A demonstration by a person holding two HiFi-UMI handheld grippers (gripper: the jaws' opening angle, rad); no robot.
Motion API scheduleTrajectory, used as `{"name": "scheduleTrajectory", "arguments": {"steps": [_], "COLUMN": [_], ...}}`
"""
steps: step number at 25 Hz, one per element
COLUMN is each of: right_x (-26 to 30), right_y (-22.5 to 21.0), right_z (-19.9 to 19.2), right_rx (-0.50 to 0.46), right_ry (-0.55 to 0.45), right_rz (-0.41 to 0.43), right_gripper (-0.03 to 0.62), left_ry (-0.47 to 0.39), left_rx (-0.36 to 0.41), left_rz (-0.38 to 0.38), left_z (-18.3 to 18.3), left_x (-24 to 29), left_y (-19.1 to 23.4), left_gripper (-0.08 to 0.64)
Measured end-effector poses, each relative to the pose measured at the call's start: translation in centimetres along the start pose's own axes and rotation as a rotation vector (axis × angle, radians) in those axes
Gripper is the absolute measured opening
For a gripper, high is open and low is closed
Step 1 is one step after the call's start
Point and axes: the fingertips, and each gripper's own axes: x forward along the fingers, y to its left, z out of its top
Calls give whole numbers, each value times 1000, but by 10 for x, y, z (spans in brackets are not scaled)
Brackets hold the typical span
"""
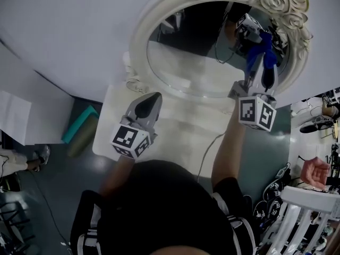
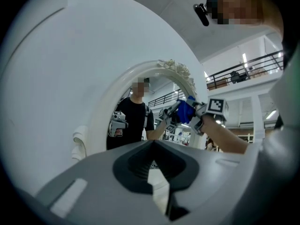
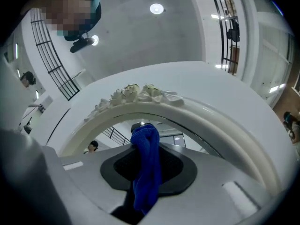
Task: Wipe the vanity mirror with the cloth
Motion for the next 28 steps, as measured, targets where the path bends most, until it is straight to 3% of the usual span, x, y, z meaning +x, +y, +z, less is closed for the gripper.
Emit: {"name": "scheduleTrajectory", "arguments": {"steps": [4,12,18,25,28], "right_x": [17,55,56,33,22], "right_y": [26,106,124,150,159], "right_z": [18,39,32,-18,-39], "right_rx": [-81,-339,-303,-258,-286], "right_ry": [17,81,96,137,107], "right_rz": [66,202,235,323,351], "right_gripper": [77,77,76,74,74], "left_ry": [8,14,30,36,43], "left_rx": [-6,-14,-18,-18,-17], "left_rz": [5,24,41,53,66], "left_z": [-3,-7,-12,-15,-18], "left_x": [-3,-5,-6,-6,-8], "left_y": [4,10,19,21,26], "left_gripper": [9,9,9,9,9]}}
